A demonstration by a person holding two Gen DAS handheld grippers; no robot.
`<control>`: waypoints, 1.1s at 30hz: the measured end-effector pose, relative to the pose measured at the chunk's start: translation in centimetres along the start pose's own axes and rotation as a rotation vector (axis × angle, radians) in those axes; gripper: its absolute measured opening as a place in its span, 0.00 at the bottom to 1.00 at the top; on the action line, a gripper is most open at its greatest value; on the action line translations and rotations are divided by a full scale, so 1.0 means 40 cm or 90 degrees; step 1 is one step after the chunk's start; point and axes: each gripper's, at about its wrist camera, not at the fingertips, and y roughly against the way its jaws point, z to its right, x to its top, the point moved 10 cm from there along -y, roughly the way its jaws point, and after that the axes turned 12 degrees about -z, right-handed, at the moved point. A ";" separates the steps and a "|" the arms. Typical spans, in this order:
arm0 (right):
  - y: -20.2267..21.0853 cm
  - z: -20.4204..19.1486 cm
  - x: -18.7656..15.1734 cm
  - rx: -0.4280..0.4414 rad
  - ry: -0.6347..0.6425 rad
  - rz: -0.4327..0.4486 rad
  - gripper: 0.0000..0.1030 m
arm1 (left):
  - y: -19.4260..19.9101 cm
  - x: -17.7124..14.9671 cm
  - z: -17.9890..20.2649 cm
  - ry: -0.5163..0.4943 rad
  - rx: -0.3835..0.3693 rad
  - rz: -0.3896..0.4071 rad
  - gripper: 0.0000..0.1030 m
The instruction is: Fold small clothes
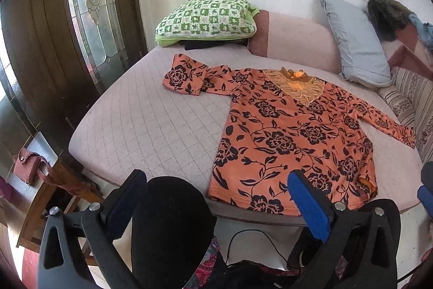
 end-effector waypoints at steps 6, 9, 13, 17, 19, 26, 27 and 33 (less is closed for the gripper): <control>-0.016 -0.009 -0.011 0.033 0.003 -0.025 1.00 | 0.009 0.007 0.021 -0.018 -0.013 0.010 1.00; -0.016 -0.019 -0.009 0.018 0.025 -0.023 1.00 | 0.002 0.007 0.031 -0.028 -0.018 0.005 1.00; -0.001 -0.021 0.023 -0.029 0.059 0.002 1.00 | -0.007 0.011 0.042 -0.037 -0.023 0.004 1.00; 0.017 -0.024 0.085 -0.102 0.110 0.044 1.00 | 0.010 0.048 0.061 -0.065 -0.008 0.045 1.00; 0.014 -0.026 0.122 -0.134 0.141 0.054 1.00 | 0.015 0.081 0.070 -0.070 -0.004 0.058 1.00; -0.033 0.011 0.233 -0.192 0.180 0.039 1.00 | 0.001 0.191 0.090 -0.058 0.015 0.075 1.00; -0.038 0.017 0.245 -0.191 0.177 0.038 1.00 | -0.004 0.201 0.094 -0.058 0.017 0.075 1.00; -0.086 0.047 0.296 -0.187 0.174 0.024 1.00 | -0.028 0.264 0.118 -0.053 0.021 0.077 1.00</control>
